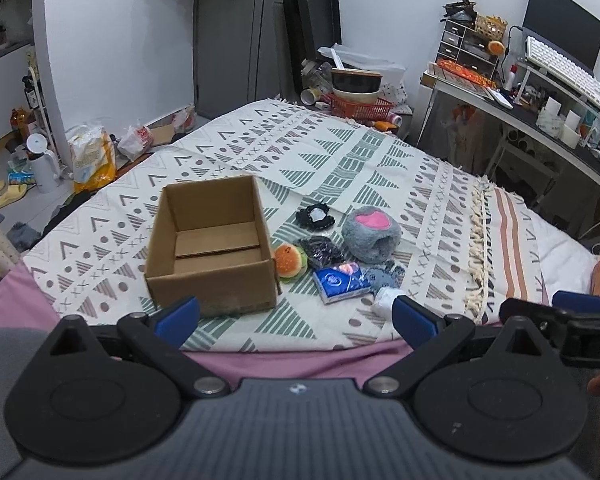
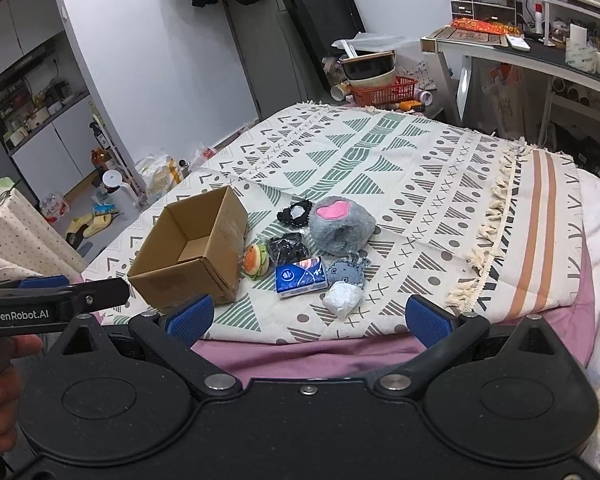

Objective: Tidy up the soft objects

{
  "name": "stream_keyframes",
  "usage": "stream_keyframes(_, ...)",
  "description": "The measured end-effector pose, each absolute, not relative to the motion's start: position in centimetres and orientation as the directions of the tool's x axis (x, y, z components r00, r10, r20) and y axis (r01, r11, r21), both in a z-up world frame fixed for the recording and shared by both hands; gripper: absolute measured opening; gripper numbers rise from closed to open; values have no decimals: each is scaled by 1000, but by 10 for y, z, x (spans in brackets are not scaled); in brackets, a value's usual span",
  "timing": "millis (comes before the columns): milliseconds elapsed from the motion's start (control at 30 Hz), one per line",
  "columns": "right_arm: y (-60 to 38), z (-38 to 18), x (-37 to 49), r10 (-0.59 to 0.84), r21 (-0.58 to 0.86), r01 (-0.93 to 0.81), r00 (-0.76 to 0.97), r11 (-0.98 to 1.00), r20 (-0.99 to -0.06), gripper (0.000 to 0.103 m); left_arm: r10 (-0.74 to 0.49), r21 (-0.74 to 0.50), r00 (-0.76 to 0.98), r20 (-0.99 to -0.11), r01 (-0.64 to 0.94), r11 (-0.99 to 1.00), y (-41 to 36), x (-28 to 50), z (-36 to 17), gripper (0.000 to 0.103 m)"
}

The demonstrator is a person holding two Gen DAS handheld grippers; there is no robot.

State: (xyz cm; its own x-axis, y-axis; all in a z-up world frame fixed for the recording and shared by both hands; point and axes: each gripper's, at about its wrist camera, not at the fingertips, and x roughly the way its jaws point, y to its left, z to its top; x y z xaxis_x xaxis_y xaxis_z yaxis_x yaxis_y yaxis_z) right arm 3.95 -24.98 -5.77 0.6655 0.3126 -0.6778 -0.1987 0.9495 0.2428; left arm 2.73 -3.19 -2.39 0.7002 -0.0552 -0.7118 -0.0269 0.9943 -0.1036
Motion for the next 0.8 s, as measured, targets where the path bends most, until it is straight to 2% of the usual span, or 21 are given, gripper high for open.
stream_keyframes(467, -254, -81, 96, 333, 307, -159, 651, 938, -682, 103, -90, -164, 673, -734, -47, 985, -37, 82, -54, 100)
stream_keyframes(800, -261, -113, 140, 287, 333, -27, 577, 942, -765, 103, -111, -208, 637, -763, -78, 975, -47, 122, -83, 91)
